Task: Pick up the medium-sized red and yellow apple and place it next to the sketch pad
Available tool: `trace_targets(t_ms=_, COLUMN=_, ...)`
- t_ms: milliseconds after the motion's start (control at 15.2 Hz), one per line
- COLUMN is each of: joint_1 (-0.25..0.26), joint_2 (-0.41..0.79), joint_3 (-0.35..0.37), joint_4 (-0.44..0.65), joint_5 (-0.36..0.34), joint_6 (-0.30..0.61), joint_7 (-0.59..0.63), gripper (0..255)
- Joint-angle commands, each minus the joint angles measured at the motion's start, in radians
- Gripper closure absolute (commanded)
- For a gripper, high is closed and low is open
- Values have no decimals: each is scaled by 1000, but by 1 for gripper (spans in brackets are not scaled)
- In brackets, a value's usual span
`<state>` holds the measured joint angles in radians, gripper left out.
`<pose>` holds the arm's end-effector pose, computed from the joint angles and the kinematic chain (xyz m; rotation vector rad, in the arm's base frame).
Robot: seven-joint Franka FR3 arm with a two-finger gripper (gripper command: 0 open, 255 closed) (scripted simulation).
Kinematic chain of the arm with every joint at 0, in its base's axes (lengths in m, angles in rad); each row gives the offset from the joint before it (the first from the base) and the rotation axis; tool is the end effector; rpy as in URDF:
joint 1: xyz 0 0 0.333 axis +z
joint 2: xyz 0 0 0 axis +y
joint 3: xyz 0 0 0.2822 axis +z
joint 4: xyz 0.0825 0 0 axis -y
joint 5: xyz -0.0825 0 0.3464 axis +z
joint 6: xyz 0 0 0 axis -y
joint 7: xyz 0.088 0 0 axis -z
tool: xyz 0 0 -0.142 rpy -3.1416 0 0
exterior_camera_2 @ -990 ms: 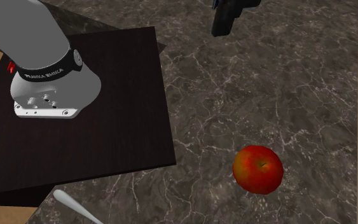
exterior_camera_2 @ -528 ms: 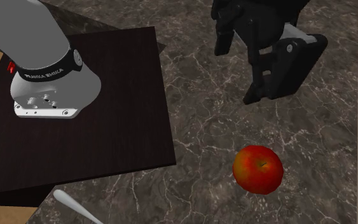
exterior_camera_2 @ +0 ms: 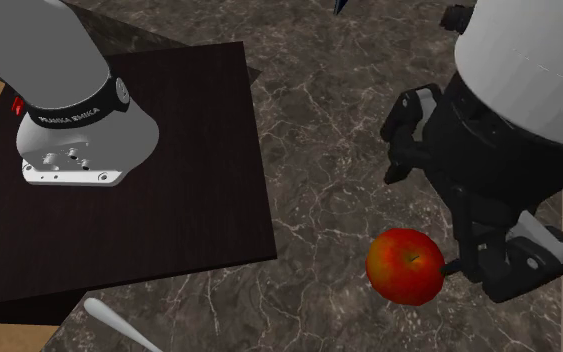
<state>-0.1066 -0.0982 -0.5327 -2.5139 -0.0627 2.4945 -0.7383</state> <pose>0.3582 -0.2629 0.2770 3.0976 0.2300 0.0900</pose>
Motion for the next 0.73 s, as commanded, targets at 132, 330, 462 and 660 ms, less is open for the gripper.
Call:
trace_targets(t_ms=132, joint_1=4, joint_2=113, joint_3=-23, joint_4=32, joint_5=113, joint_6=82, joint_7=-114, gripper=0)
trace_targets(t_ms=330, joint_1=3, joint_2=159, joint_3=-16, joint_4=30, joint_5=163, joint_6=122, joint_7=-150, gripper=0)
trace_targets(t_ms=462, joint_1=0, joint_2=191, joint_3=-8, joint_4=30, joint_5=200, joint_6=147, joint_7=-176, gripper=0)
trace_targets(t_ms=660, joint_1=-1, joint_2=200, joint_3=-5, joint_4=30, joint_5=210, joint_6=154, joint_7=-183, gripper=0)
